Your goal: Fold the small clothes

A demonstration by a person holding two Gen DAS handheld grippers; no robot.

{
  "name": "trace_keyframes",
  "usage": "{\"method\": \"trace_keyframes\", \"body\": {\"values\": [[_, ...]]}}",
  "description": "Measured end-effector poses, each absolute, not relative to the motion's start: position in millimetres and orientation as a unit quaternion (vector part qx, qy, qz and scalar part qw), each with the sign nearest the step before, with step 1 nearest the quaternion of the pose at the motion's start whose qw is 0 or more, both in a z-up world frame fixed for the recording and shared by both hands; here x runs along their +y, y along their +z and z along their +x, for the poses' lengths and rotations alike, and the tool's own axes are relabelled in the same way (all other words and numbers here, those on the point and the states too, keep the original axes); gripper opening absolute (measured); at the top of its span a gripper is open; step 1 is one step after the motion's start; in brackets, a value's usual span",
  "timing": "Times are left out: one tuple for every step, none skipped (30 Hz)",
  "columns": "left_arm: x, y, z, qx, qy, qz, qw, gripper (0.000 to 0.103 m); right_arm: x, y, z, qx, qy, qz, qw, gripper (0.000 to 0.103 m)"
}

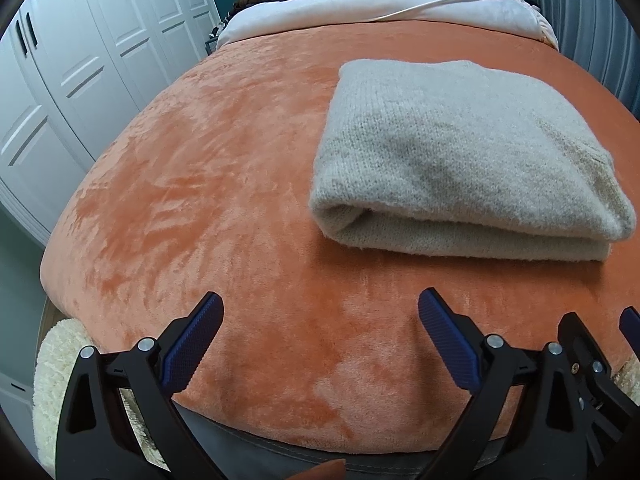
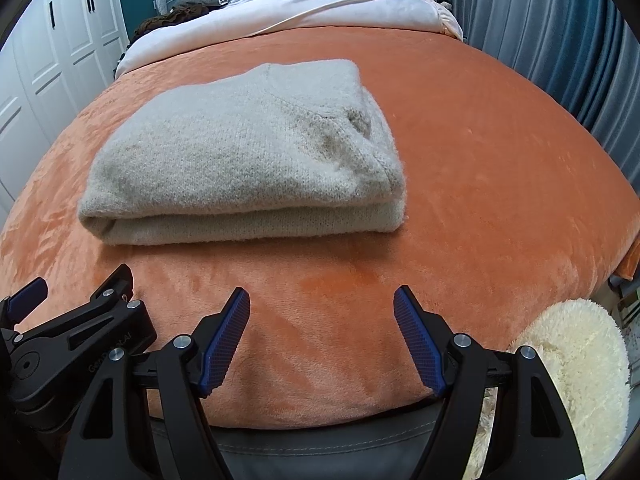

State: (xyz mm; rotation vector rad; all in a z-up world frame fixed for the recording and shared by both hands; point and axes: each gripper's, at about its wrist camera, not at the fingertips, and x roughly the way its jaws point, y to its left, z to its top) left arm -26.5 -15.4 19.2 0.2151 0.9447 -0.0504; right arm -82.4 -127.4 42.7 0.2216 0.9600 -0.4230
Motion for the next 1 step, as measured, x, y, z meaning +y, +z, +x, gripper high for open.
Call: {"method": "trace_keyframes", "body": {"values": [[-15.5, 19.1, -26.5, 0.454, -0.024, 0.103, 0.885, 0.095, -127.2, 42.7, -82.4, 0.457, -0.202, 0.106, 0.859, 0.073]]}}
